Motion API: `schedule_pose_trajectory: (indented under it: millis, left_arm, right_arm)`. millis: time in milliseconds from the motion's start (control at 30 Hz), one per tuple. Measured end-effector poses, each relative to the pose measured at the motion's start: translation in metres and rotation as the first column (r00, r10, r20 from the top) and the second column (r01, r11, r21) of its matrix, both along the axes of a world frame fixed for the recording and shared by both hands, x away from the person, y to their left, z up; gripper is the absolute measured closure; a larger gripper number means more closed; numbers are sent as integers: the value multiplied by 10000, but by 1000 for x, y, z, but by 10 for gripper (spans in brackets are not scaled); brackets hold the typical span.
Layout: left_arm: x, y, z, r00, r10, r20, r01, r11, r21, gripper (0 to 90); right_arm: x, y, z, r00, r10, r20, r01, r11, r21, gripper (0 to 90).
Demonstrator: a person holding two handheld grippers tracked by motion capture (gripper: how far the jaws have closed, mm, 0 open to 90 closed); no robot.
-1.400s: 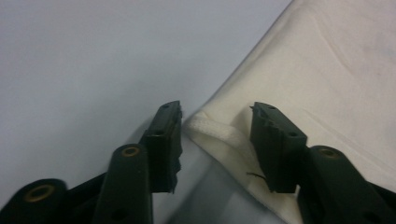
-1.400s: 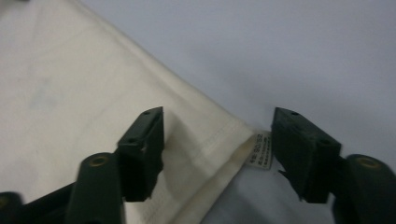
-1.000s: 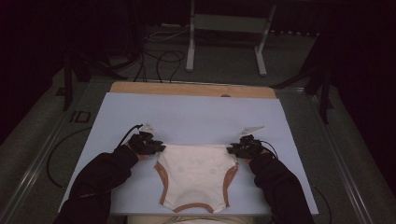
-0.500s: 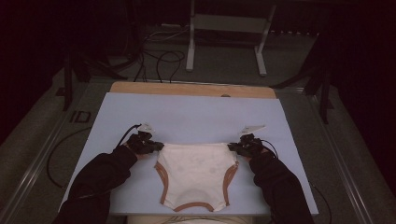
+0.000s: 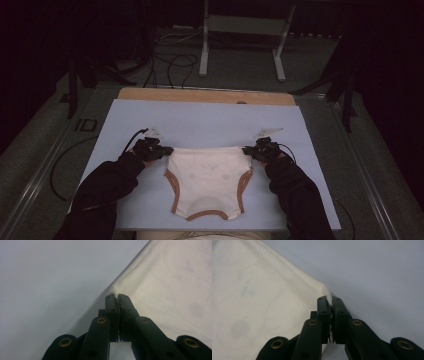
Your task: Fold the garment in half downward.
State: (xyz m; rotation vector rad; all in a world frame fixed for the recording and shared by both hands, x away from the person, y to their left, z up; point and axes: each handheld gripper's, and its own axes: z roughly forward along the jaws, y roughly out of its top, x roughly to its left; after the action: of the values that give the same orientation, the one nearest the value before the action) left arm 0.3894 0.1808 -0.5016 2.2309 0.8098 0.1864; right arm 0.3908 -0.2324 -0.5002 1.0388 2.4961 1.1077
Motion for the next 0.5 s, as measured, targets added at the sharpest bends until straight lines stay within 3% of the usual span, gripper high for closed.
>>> schedule_pose_trajectory:
  millis: [500]
  left_arm:
    - [18,2,4,9987,354,361,-357,9993,65,878]
  right_arm:
    - [19,7,1,9995,-319,-54,319,9995,2,865]
